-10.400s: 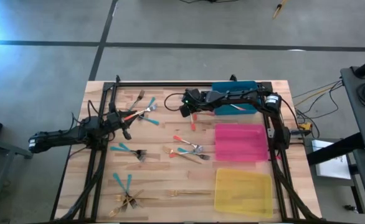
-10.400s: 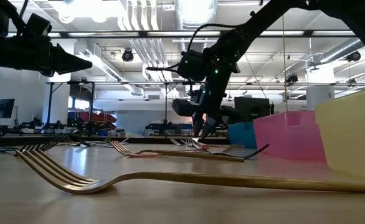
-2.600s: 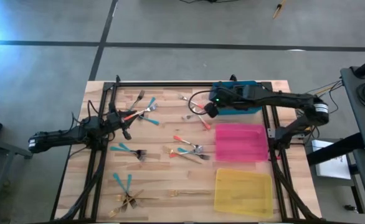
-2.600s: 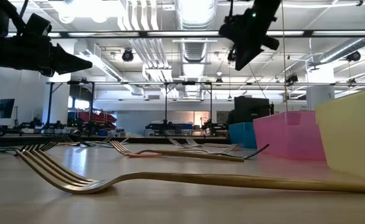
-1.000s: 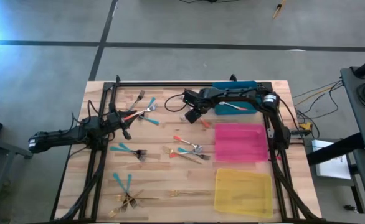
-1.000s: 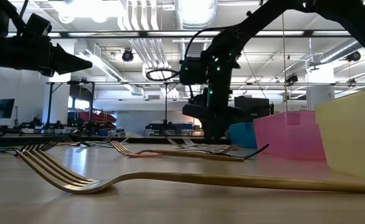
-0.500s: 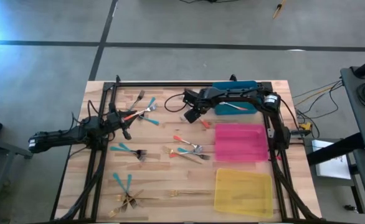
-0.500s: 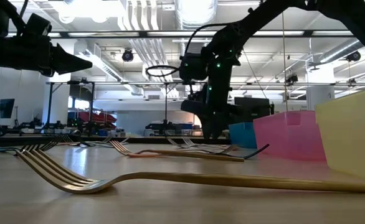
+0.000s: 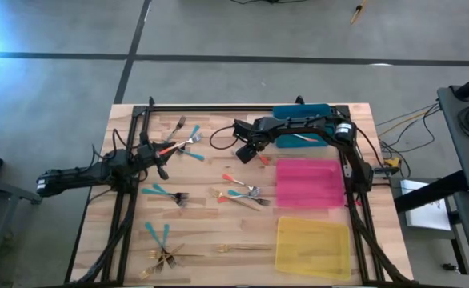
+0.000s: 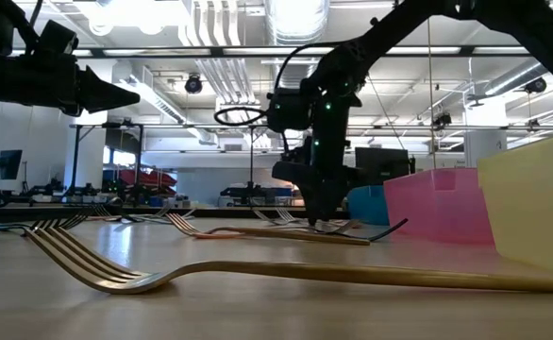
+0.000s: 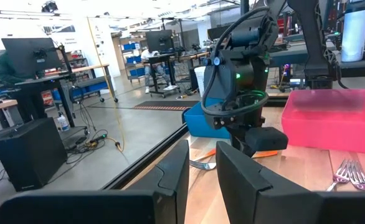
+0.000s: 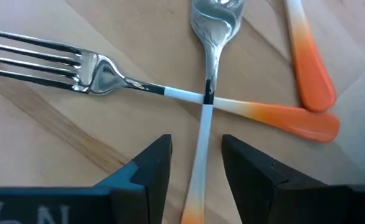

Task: Sort silverware by color (type)
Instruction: Put the orange fork into the blue bin

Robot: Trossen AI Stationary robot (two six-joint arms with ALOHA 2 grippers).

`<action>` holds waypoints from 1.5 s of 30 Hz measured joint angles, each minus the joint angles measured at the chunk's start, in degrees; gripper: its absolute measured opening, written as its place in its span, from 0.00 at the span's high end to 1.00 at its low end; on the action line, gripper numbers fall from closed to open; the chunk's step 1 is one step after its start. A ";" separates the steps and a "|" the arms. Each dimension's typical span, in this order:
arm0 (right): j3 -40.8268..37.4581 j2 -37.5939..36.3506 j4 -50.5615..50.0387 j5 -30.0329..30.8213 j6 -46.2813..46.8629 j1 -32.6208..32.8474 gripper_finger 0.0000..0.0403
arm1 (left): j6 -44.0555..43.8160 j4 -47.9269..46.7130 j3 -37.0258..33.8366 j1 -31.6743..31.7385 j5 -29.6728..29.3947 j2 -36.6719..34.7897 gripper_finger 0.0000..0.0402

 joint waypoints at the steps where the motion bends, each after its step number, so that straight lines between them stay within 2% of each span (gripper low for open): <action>1: 0.05 0.53 0.09 -0.08 -0.44 0.00 0.67 | 0.00 -0.01 0.00 0.02 0.00 0.00 0.84; 6: 0.03 3.38 0.43 -0.52 -1.01 0.00 0.75 | 0.00 -0.01 0.00 0.01 0.02 0.00 0.84; 12: -0.01 4.50 0.63 -0.85 -1.22 0.00 0.95 | 0.00 -0.02 0.00 0.00 0.02 0.00 0.84; 19: -0.07 1.74 0.47 -0.77 -1.12 -0.07 0.97 | -0.01 -0.02 0.00 0.02 0.00 0.00 0.84; 31: 1.45 -10.54 -1.24 3.51 -4.06 -1.06 0.98 | 0.00 -0.01 0.00 0.00 0.02 0.00 0.84; 36: 1.51 -15.29 -9.75 6.46 -8.26 -4.44 0.98 | 0.00 -0.02 0.00 0.02 0.02 0.00 0.84; 42: 1.52 -20.31 -23.05 14.77 -13.64 -9.62 0.98 | 0.00 -0.02 0.00 0.02 0.00 0.00 0.84; 45: 1.48 -23.28 -26.59 14.54 -18.98 -12.63 0.98 | -0.02 -0.02 0.00 0.02 0.01 0.01 0.84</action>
